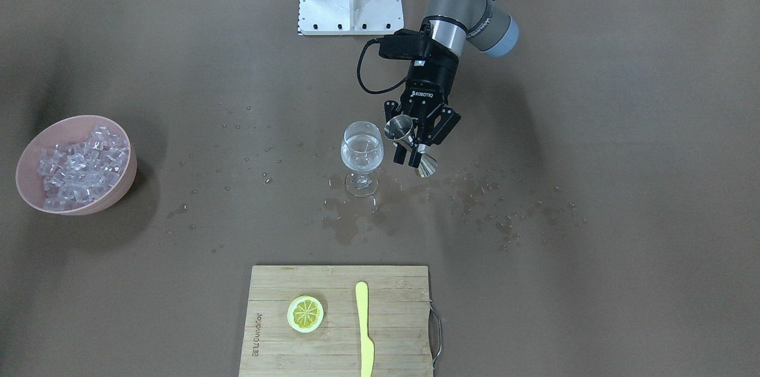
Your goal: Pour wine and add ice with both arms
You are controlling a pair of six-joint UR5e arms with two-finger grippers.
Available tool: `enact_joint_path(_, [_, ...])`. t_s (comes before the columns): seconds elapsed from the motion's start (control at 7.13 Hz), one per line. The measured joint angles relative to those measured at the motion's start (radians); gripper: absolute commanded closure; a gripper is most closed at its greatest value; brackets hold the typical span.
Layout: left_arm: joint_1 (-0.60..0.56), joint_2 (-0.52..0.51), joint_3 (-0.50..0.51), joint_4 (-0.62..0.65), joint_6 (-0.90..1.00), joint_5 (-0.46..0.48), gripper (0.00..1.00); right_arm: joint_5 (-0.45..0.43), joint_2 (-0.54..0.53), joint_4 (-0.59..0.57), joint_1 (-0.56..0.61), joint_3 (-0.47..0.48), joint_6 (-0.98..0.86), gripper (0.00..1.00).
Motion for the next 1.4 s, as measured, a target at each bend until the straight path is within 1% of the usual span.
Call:
enact_joint_path(0.56, [0.004,-0.058,-0.047,0.178,0.167,0.009,1.0,0.005,0.008,0.001,0.0,0.0,0.0,0.0])
enact_joint_path(0.7, [0.004,-0.061,-0.053,0.201,0.228,0.017,1.0,0.004,0.01,0.001,0.0,0.0,0.0,0.0])
enact_joint_path(0.98, [0.007,-0.071,-0.063,0.276,0.28,0.039,1.0,0.004,0.01,0.002,0.0,-0.003,-0.001,0.0])
enact_joint_path(1.4, [0.018,-0.08,-0.114,0.397,0.386,0.044,1.0,0.004,0.01,0.002,0.0,-0.006,-0.002,0.0])
